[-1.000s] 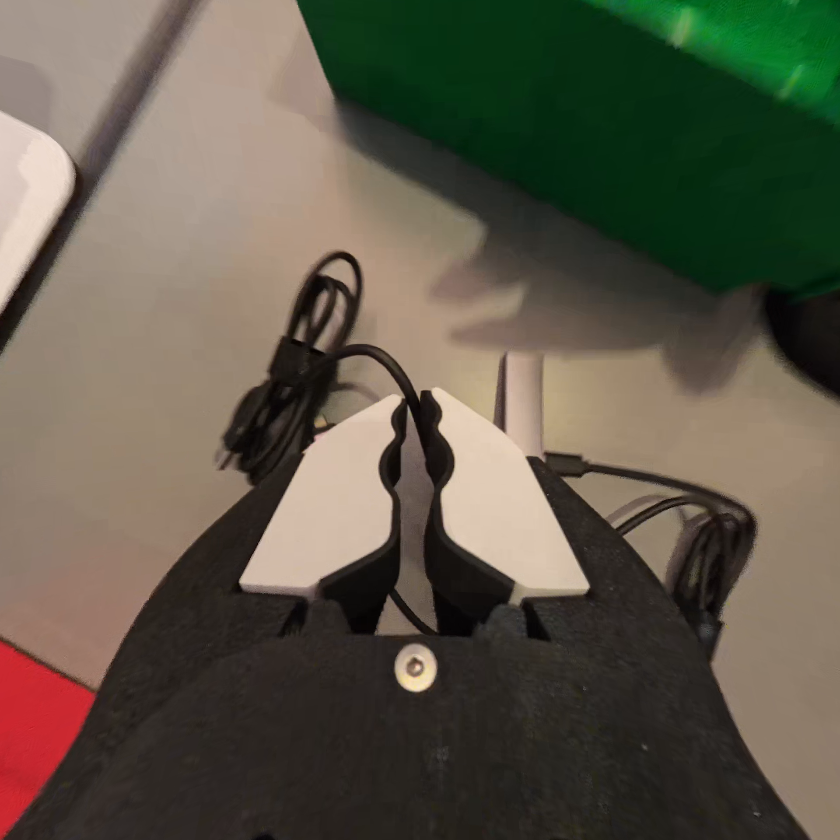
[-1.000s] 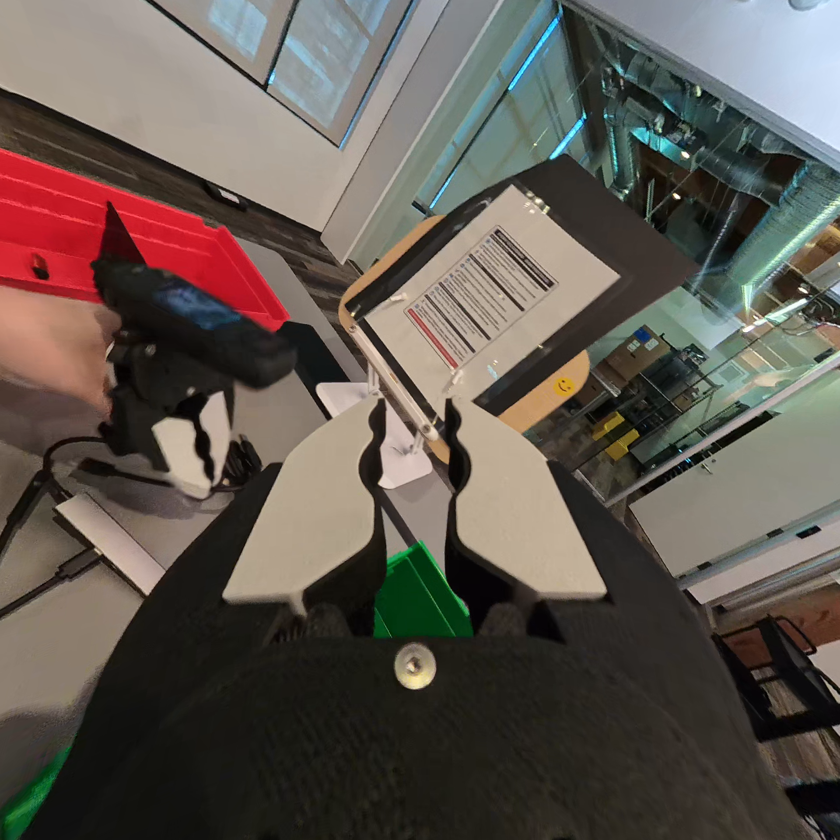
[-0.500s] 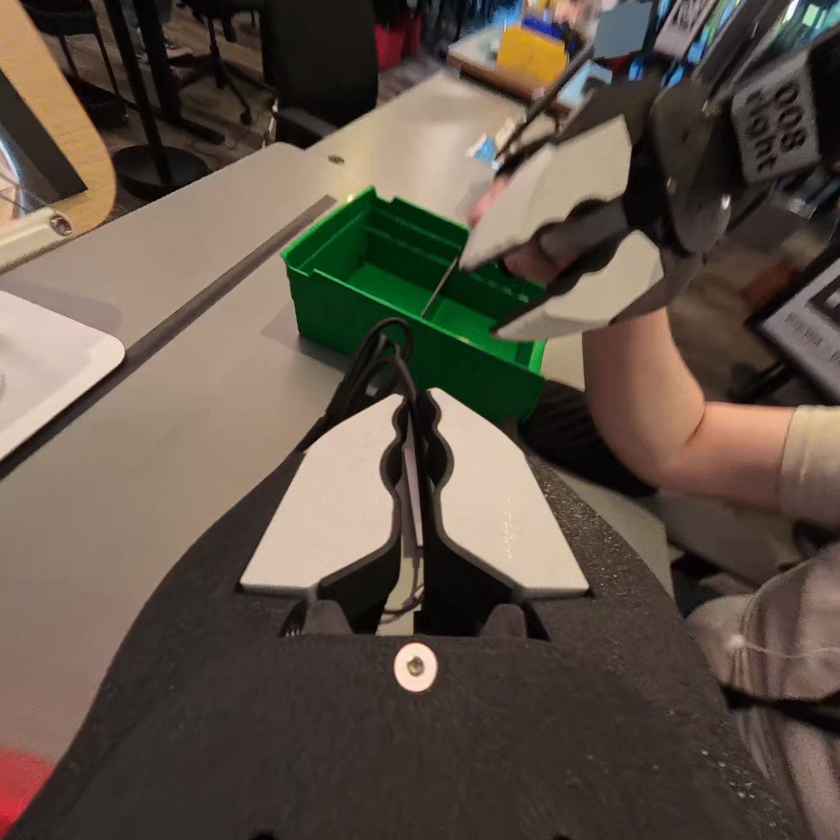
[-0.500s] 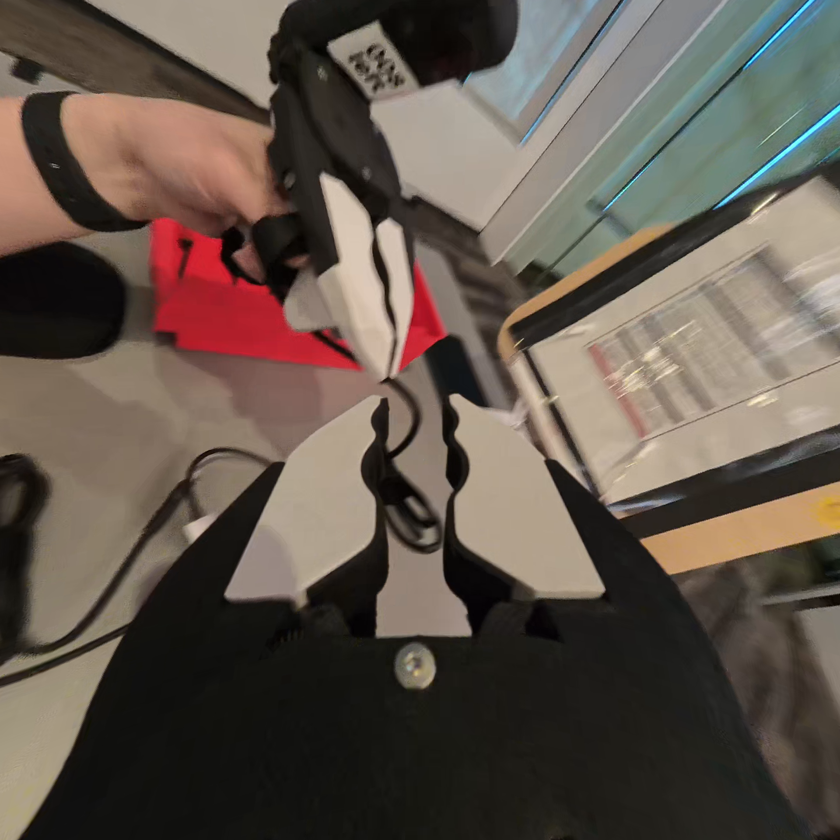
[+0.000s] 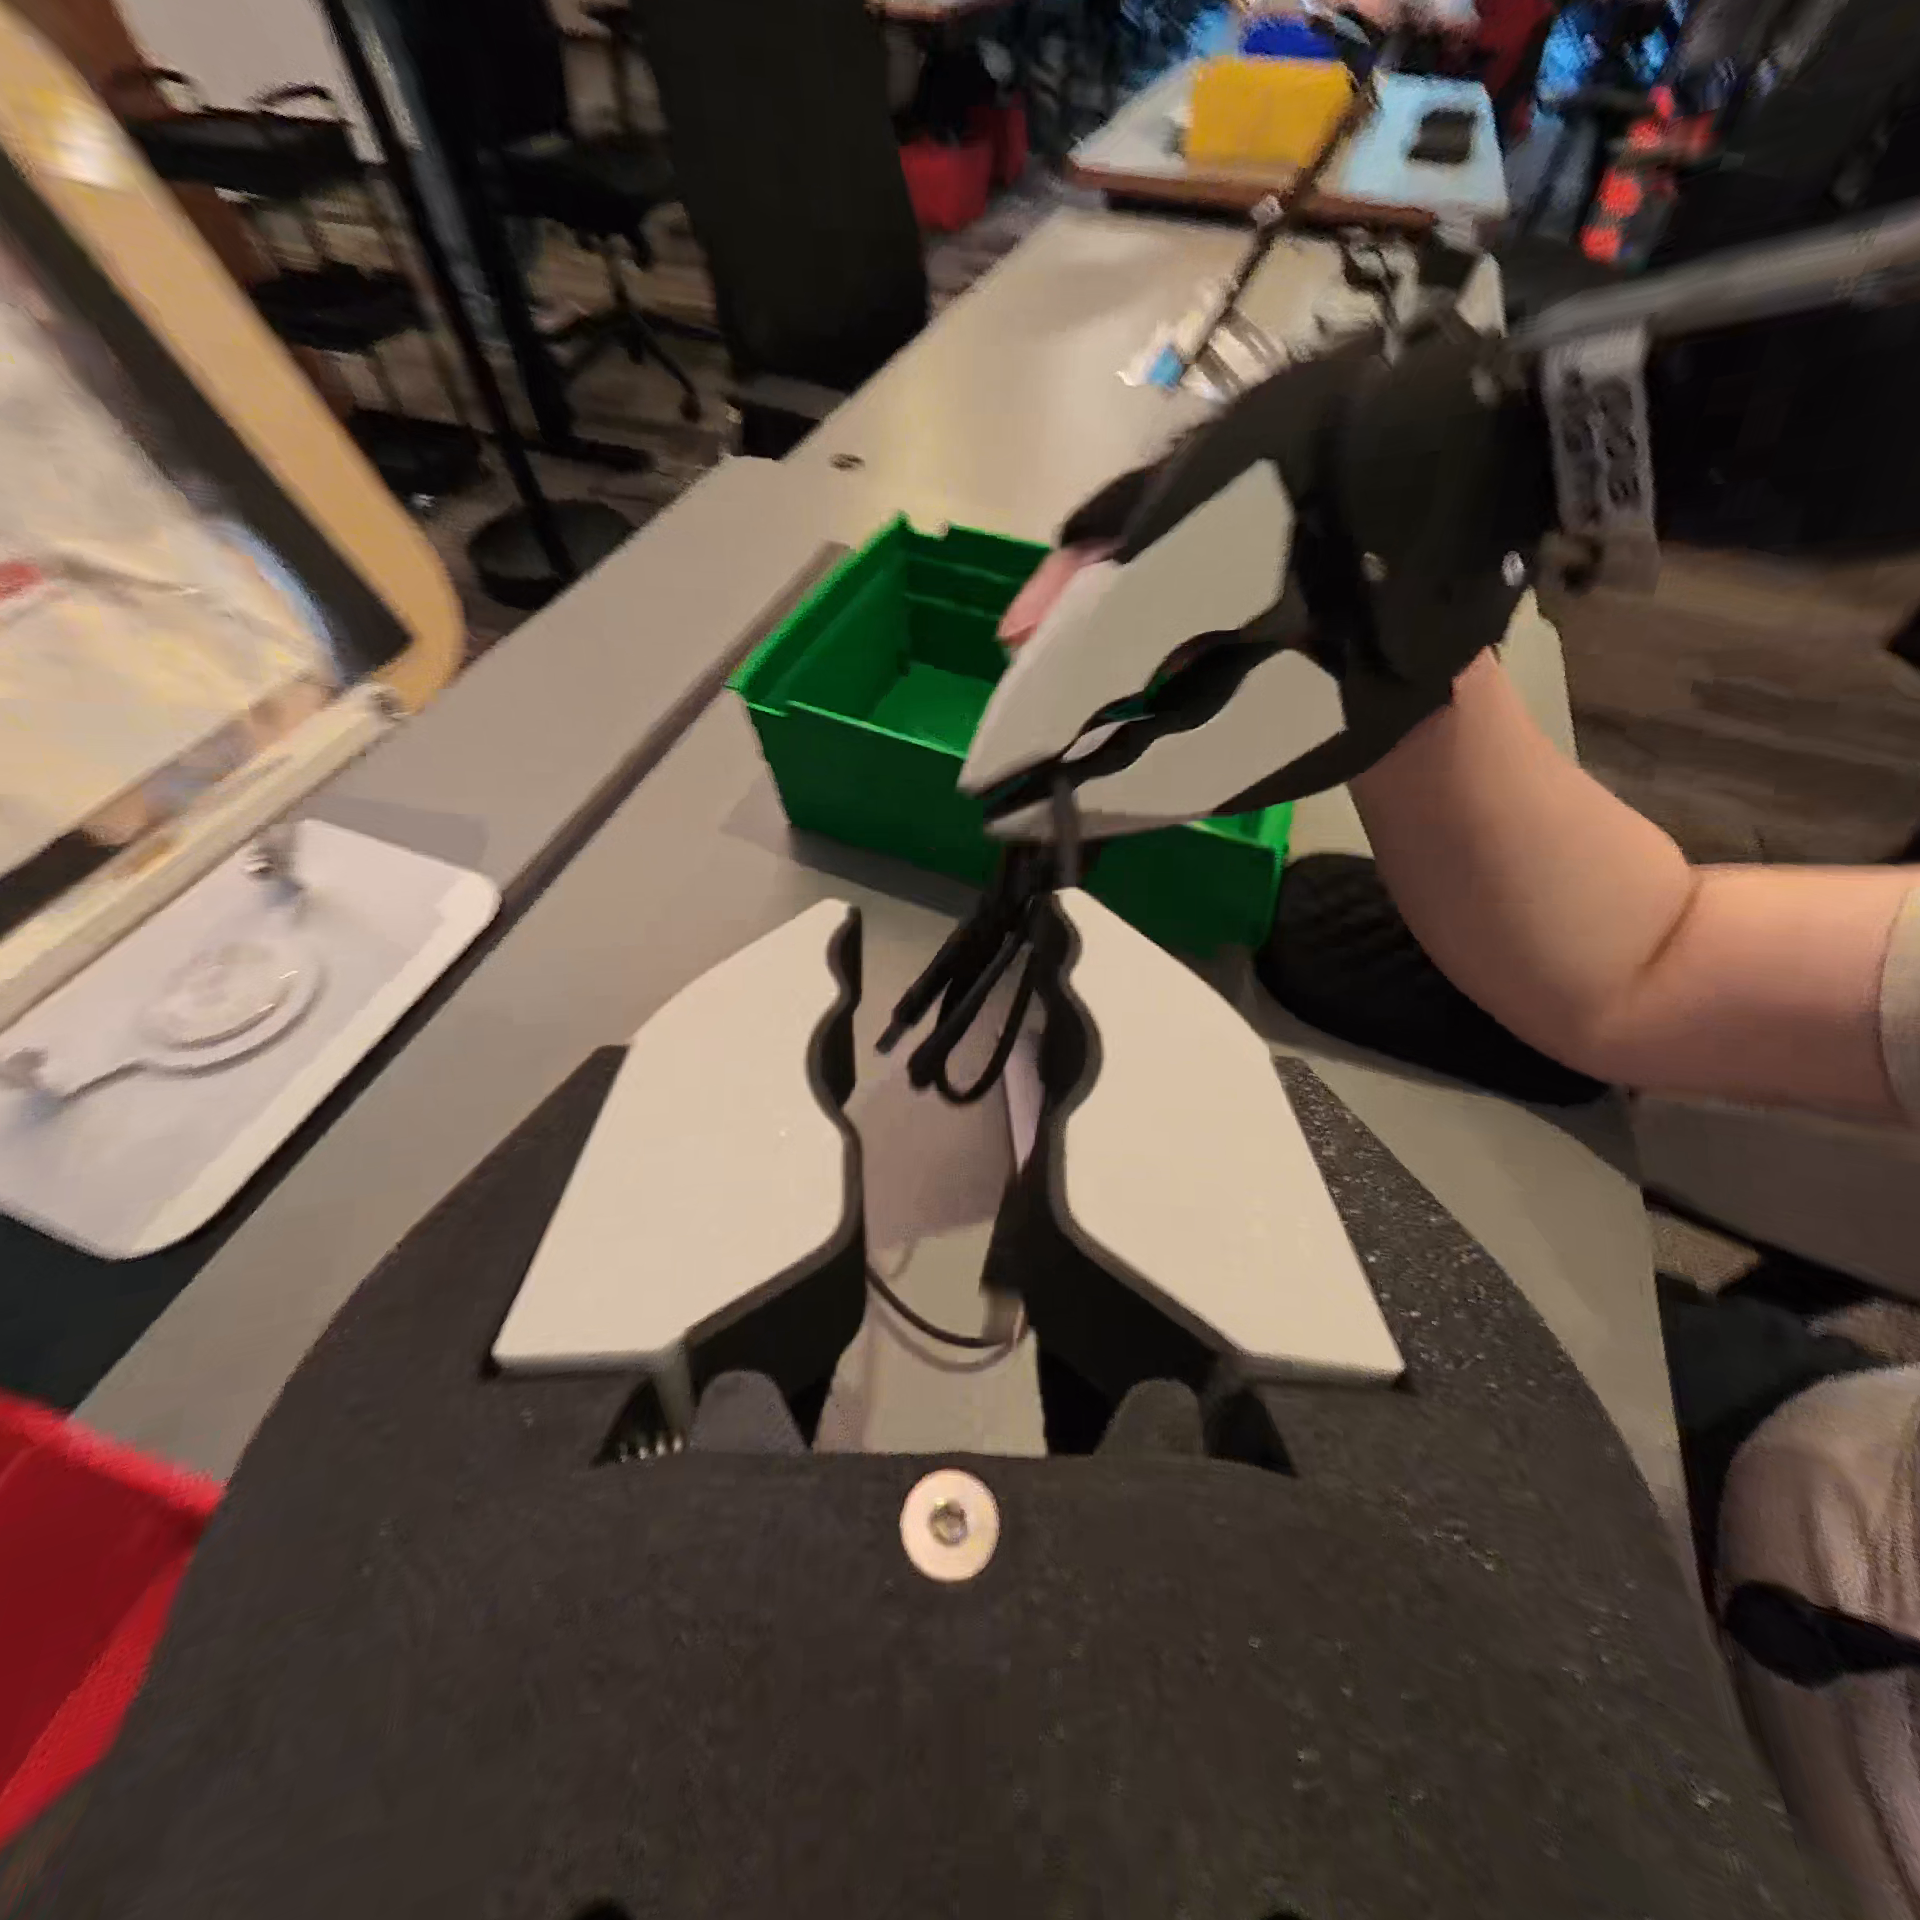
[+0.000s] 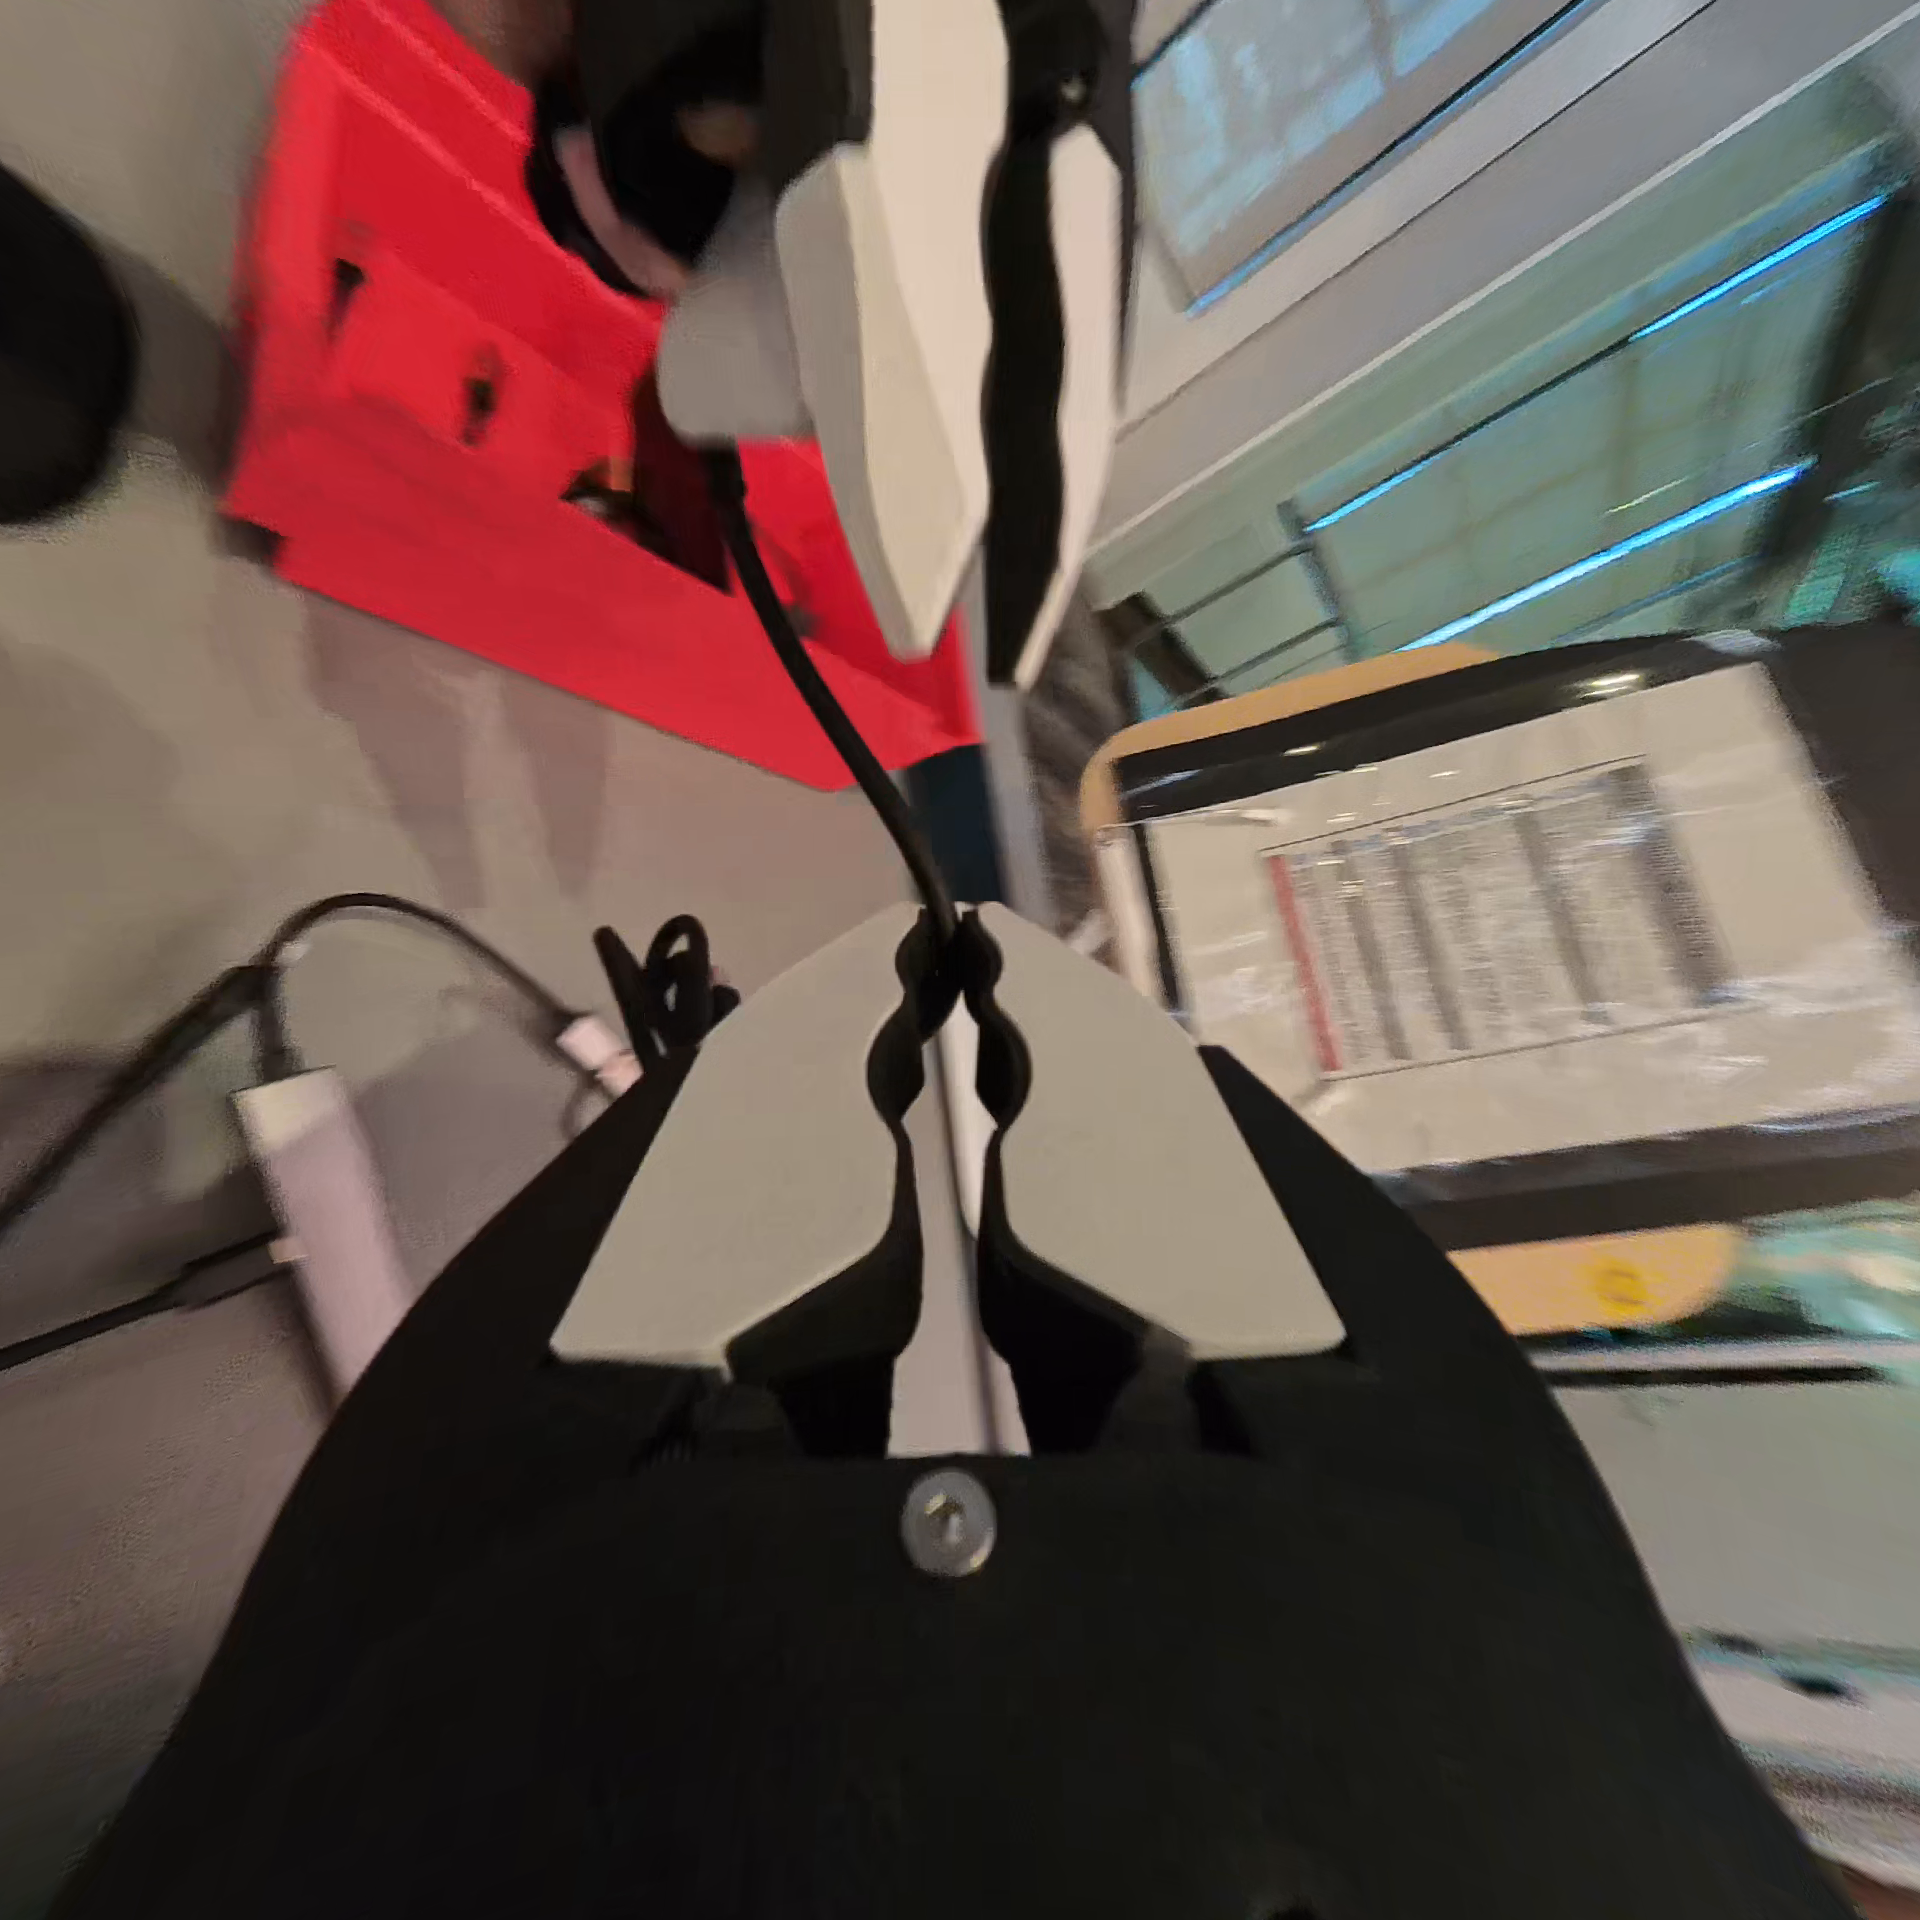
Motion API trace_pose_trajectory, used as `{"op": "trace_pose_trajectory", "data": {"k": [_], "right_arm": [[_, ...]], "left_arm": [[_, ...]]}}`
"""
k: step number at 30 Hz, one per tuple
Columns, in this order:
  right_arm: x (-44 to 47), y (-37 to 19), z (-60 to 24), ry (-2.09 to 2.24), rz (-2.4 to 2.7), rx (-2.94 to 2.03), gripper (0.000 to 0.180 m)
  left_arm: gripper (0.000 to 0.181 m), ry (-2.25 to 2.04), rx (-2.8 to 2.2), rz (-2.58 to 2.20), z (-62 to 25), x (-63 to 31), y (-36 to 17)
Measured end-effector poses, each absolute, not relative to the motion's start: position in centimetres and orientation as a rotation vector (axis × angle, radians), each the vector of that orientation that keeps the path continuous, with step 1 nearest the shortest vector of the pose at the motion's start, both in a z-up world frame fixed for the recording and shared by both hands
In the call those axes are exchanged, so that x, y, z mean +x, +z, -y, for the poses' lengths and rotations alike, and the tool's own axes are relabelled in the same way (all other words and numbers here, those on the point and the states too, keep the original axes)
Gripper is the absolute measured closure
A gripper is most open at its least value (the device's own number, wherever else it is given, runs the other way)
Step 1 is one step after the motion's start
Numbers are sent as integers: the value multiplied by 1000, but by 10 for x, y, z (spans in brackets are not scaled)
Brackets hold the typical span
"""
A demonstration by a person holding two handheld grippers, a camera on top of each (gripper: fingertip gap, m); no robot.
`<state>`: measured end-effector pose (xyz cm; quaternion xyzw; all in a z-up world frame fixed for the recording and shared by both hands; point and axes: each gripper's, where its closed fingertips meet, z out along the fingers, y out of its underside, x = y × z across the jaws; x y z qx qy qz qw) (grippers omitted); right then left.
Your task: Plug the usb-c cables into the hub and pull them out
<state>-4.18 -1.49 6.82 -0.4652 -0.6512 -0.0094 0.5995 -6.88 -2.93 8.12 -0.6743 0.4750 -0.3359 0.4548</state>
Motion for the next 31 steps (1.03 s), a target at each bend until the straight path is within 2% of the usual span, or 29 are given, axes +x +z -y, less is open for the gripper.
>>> {"op": "trace_pose_trajectory", "data": {"k": [5,12,13,15,19,31], "right_arm": [[-24,122,1,-427,1225,-855,175],[-21,137,-3,-649,1103,-762,174],[-22,137,-2,-656,1104,-747,175],[-23,138,-2,-664,1099,-730,175],[-21,134,-7,-689,1108,-746,175],[-26,120,-3,-581,1203,-731,174]], "left_arm": [[123,-1033,-1639,-749,11,-123,122],[121,-1515,-1686,-513,7,-122,122],[132,-1537,-1705,-498,3,-118,118],[137,-1575,-1740,-487,-2,-111,108],[168,-1718,-1710,-511,2,-103,108],[170,-1681,-1639,-653,10,-107,114]]}}
